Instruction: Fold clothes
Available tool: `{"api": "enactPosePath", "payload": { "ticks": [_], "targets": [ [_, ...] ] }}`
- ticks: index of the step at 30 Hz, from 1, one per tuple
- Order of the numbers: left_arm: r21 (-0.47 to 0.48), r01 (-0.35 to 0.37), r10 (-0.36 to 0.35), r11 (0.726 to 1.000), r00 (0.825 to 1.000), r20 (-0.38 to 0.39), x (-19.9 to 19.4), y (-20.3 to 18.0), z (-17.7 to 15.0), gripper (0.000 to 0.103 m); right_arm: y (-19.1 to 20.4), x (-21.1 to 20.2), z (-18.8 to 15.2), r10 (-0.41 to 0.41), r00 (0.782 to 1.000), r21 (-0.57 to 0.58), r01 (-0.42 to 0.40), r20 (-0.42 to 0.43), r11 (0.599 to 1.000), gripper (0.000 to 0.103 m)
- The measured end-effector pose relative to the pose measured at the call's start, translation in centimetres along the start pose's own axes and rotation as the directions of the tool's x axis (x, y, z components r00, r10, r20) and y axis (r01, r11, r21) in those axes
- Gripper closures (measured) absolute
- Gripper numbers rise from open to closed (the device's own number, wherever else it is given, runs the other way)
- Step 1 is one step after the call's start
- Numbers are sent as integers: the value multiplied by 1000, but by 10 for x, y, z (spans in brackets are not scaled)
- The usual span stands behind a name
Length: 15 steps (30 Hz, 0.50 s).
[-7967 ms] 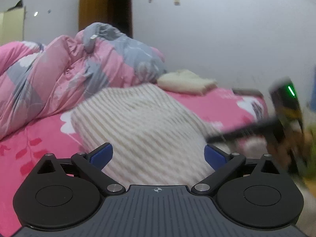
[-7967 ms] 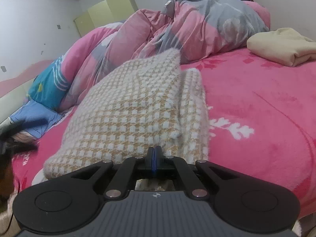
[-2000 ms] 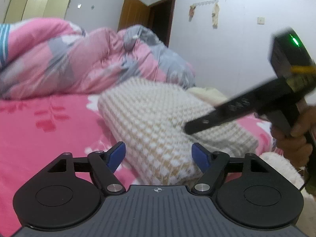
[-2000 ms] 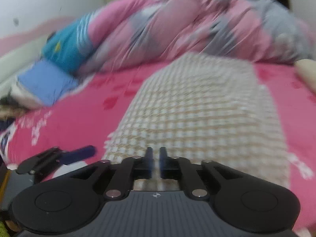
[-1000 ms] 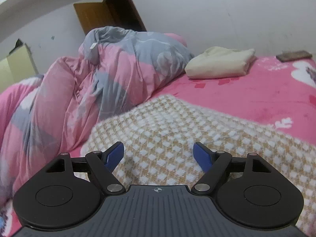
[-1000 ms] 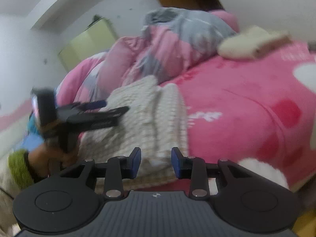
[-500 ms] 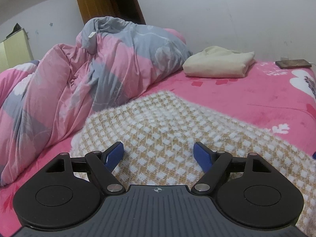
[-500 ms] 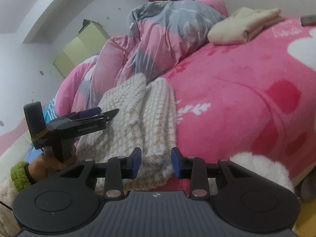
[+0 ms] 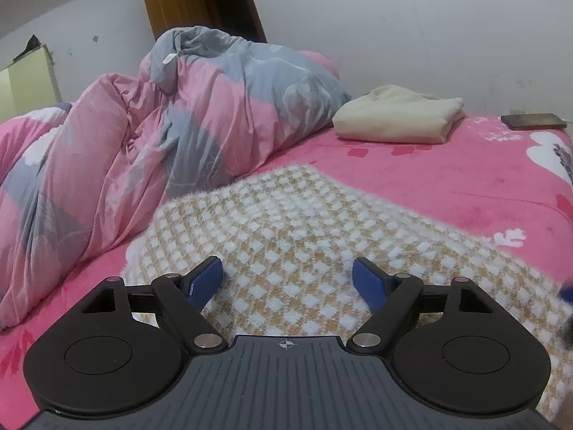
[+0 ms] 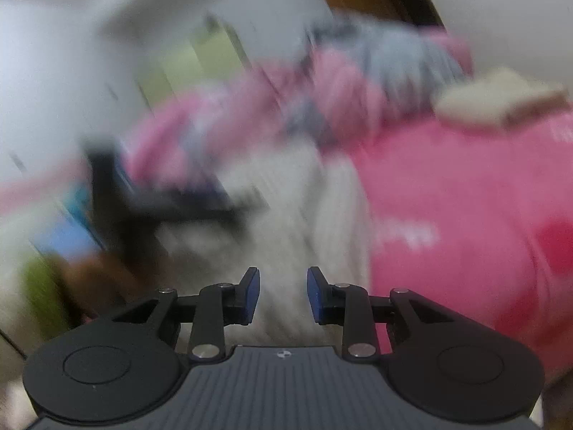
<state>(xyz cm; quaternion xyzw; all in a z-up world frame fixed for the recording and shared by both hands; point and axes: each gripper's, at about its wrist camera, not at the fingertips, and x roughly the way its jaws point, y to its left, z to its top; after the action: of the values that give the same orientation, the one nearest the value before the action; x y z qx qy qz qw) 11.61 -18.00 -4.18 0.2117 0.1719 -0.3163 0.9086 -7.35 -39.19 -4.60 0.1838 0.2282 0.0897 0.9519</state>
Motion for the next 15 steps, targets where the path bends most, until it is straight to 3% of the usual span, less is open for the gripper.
{"api": "enactPosePath", "payload": {
  "ticks": [8,15],
  "targets": [
    [-40,15,-16,999,1000,-13,2,5,-1,17,3,-7,2,-4,1000,-28,5,29,1000,74],
    [-46,17,-18,999,1000,-14,2,6,-1,16,20,-18,21,41,986,-97,-25,159,995,74]
  ]
}}
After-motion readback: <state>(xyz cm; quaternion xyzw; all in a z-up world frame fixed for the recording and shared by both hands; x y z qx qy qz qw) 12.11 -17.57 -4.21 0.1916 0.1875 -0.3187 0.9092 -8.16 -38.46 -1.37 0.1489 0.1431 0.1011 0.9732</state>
